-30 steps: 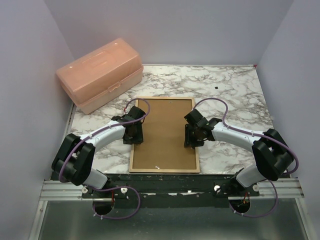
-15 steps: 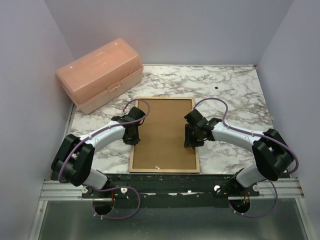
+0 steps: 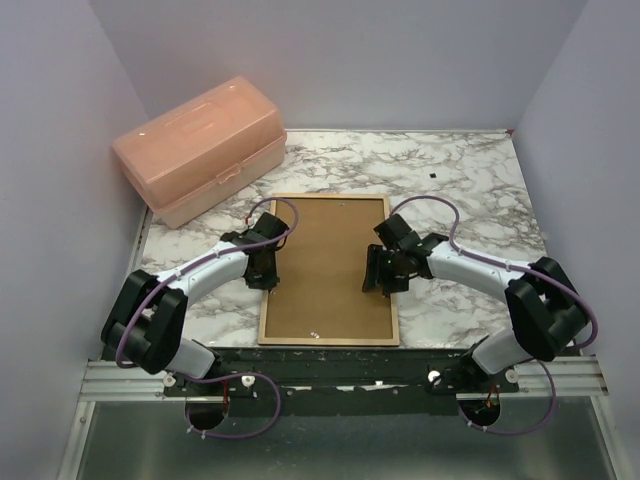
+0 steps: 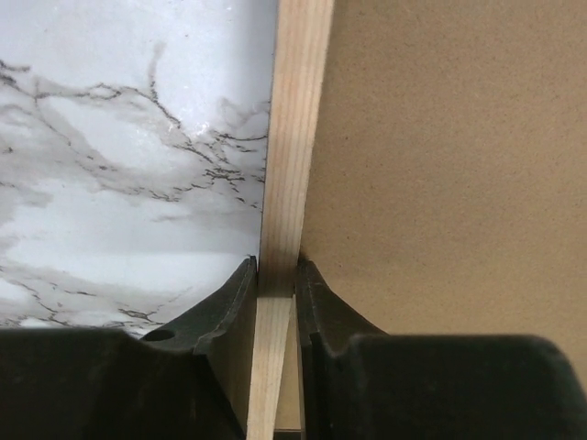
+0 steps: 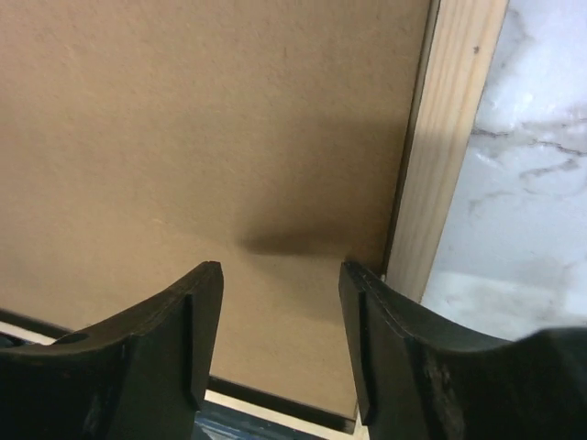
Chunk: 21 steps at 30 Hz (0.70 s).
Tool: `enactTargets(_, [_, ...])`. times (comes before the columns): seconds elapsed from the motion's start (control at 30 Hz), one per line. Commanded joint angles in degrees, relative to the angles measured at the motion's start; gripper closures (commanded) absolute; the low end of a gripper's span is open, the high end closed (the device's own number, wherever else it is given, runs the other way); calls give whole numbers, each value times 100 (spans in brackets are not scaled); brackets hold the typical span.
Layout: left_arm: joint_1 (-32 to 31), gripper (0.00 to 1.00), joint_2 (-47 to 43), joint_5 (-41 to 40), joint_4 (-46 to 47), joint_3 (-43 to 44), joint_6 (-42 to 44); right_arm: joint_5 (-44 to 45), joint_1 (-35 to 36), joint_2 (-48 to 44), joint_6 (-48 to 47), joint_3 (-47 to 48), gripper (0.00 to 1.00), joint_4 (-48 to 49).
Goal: Put the photo into the frame
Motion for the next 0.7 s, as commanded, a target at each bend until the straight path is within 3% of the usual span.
enactTargets(0.0, [198,73,-323,445,-244,-64,150,-779,-499,18,-223,26,35,372])
enactTargets(0.1, [374,50,-366,610,-145,-86,205,-891,-804,-13,-431,368,27,301])
enactTargets(0.2, [469,39,-375,776,-66,-95,259,-969,-1075,72,-607,827,24,112])
enactTargets(0.47, [606,34,-354,785,-3,-136,382,-499,-1616,460,-871,1738,8,-14])
enactTargets(0.67, [663,34,-408,781,85,-253,403,423,-1640,1392,-1163,2365,6,-192])
